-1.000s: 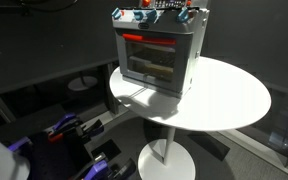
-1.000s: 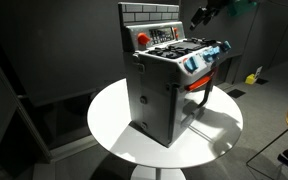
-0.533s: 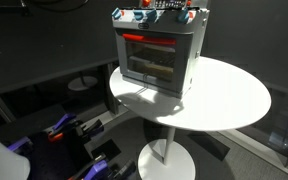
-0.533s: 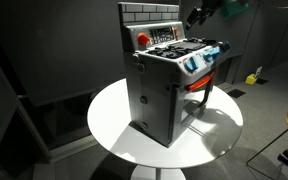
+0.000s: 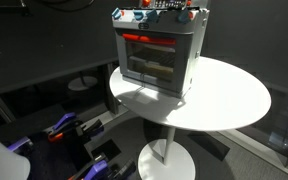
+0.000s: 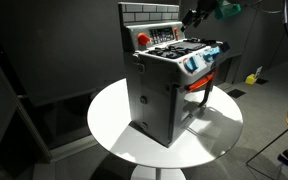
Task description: Press the top button on the right side of the stove.
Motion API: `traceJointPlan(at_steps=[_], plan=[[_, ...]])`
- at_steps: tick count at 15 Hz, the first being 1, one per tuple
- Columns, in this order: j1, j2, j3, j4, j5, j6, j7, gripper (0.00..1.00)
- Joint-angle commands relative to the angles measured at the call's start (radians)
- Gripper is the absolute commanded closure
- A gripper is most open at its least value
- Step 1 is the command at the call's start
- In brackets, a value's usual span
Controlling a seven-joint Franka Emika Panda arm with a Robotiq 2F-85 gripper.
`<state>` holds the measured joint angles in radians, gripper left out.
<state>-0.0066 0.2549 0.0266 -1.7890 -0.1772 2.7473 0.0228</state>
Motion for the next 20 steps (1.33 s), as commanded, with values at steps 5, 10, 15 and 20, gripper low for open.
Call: traceJointPlan(at_steps=[5, 10, 15, 20], plan=[[0.009, 0.056, 0.010, 0.082, 0.070, -0.006, -0.078, 0.00], [0.005, 0.078, 0.014, 0.108, 0.074, -0.004, -0.088, 0.00], [0.000, 0.100, 0.019, 0.134, 0.093, -0.002, -0.121, 0.00], [-0.004, 0.110, 0.018, 0.150, 0.102, -0.008, -0.141, 0.00]])
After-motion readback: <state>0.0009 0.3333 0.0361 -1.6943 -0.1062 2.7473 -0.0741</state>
